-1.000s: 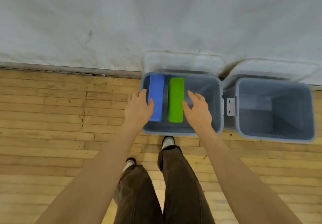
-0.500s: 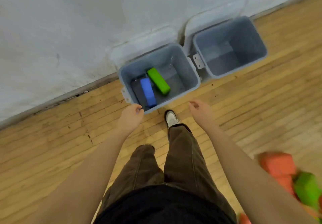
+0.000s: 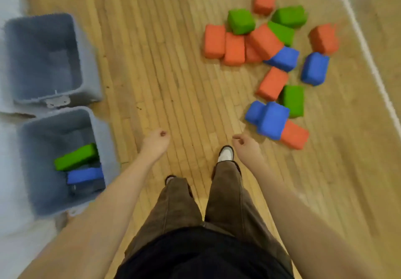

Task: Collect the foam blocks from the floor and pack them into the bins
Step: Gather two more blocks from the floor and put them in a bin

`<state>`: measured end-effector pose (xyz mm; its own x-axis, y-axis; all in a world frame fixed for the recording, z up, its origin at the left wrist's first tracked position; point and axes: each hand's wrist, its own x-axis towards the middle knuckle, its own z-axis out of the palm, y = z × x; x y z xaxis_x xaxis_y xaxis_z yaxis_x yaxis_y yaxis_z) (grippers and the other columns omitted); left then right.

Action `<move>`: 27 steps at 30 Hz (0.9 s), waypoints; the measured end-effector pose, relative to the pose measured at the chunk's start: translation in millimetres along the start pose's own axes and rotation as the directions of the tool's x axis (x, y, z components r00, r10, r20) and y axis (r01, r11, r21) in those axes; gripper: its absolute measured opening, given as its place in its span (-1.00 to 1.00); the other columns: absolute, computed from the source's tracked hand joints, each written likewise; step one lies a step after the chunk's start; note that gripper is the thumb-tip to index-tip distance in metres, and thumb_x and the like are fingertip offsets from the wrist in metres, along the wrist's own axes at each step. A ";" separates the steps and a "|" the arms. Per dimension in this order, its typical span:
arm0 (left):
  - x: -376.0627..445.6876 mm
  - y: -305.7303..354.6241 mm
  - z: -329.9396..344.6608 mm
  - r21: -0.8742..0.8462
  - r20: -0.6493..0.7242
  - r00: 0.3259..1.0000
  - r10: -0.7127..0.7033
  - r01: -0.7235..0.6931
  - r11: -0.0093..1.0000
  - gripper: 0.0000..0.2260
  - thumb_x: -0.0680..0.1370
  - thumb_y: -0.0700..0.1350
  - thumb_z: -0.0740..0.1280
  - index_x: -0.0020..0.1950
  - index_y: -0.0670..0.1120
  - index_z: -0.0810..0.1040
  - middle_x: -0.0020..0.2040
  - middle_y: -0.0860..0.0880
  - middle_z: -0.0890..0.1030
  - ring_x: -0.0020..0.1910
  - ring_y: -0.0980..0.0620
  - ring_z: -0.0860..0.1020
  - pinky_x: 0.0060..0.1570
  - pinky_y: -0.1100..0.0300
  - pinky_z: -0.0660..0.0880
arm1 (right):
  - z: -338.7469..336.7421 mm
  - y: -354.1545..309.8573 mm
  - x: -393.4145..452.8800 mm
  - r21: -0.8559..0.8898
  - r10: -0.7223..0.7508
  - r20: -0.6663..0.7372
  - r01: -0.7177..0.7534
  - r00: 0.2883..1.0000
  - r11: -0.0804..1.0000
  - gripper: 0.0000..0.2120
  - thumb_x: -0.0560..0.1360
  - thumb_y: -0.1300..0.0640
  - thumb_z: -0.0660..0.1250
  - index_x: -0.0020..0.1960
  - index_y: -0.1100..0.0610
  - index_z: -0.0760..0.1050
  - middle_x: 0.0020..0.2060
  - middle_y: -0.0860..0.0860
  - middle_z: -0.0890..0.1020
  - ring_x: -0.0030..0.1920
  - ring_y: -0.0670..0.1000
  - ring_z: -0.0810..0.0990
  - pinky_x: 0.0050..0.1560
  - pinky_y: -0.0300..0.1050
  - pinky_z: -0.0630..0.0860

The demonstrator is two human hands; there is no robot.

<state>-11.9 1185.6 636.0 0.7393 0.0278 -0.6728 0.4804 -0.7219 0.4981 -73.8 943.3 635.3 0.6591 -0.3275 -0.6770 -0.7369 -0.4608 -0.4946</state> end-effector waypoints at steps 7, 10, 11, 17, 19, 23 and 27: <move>46.9 189.5 117.0 0.211 0.220 0.942 0.255 -0.301 0.930 -0.76 0.59 -0.11 0.18 0.13 -0.18 0.55 0.12 -0.17 0.59 0.07 -0.14 0.55 0.05 0.12 0.42 | -98.2 129.6 21.6 0.389 0.336 -0.137 -0.261 0.932 0.884 -0.72 0.56 0.15 0.17 0.19 0.20 0.52 -0.08 0.10 0.59 -0.06 0.08 0.53 -0.07 -0.11 0.42; 50.5 245.8 172.0 0.260 0.305 0.915 0.262 -0.345 0.902 -0.77 0.60 -0.11 0.17 0.14 -0.17 0.54 0.11 -0.15 0.59 0.05 -0.13 0.56 -0.01 0.14 0.42 | -139.5 157.4 43.5 0.471 0.405 -0.129 -0.303 0.905 0.828 -0.72 0.54 0.14 0.18 0.17 0.20 0.53 -0.08 0.06 0.59 -0.02 0.10 0.56 0.03 0.00 0.50; 50.7 262.1 187.0 0.271 0.327 0.908 0.260 -0.354 0.895 -0.76 0.61 -0.11 0.17 0.17 -0.18 0.53 0.11 -0.14 0.58 0.05 -0.12 0.55 -0.02 0.16 0.41 | -154.2 163.1 52.4 0.487 0.414 -0.137 -0.303 0.900 0.819 -0.72 0.54 0.15 0.18 0.16 0.21 0.54 -0.06 0.08 0.60 0.02 0.14 0.57 0.08 0.03 0.50; 72.5 326.9 238.1 0.331 0.353 0.908 0.228 -0.349 0.877 -0.73 0.61 -0.06 0.16 0.25 -0.11 0.49 0.12 -0.03 0.55 -0.03 0.04 0.51 -0.26 0.27 0.36 | -244.4 162.4 113.6 0.483 0.355 -0.185 -0.230 0.916 0.845 -0.75 0.56 0.15 0.16 0.15 0.20 0.51 -0.12 0.04 0.58 -0.12 0.04 0.53 -0.15 -0.14 0.41; 90.2 345.4 249.0 0.348 0.361 0.903 0.232 -0.361 0.865 -0.73 0.61 -0.05 0.16 0.24 -0.10 0.49 0.12 -0.02 0.54 -0.06 0.05 0.49 -0.21 0.25 0.38 | -265.2 157.1 139.3 0.478 0.336 -0.205 -0.205 0.919 0.854 -0.74 0.56 0.15 0.16 0.17 0.20 0.50 -0.04 0.07 0.59 -0.11 0.04 0.53 -0.16 -0.15 0.38; 136.2 387.9 276.2 0.390 0.415 0.873 0.256 -0.425 0.817 -0.74 0.61 -0.07 0.15 0.24 -0.11 0.47 0.07 0.00 0.50 -0.04 0.06 0.44 -0.08 0.21 0.35 | -280.8 153.4 197.0 0.471 0.329 -0.220 -0.195 0.918 0.860 -0.70 0.55 0.12 0.17 0.23 0.17 0.48 0.03 0.08 0.59 -0.11 0.01 0.51 -0.17 -0.18 0.33; 199.8 410.9 319.3 0.435 0.518 0.787 0.334 -0.579 0.690 -0.70 0.60 -0.09 0.15 0.30 -0.13 0.45 0.20 -0.08 0.51 0.09 -0.04 0.48 0.07 0.13 0.42 | -275.7 165.0 263.9 0.471 0.361 -0.238 -0.217 0.902 0.855 -0.69 0.56 0.11 0.19 0.26 0.16 0.46 0.02 0.08 0.59 -0.09 0.04 0.51 -0.15 -0.15 0.37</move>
<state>182.6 673.7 531.6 0.4980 -0.5777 -0.6467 -0.3019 -0.8147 0.4952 19.9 553.4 525.2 0.3644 -0.6581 -0.6589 -0.8440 0.0657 -0.5324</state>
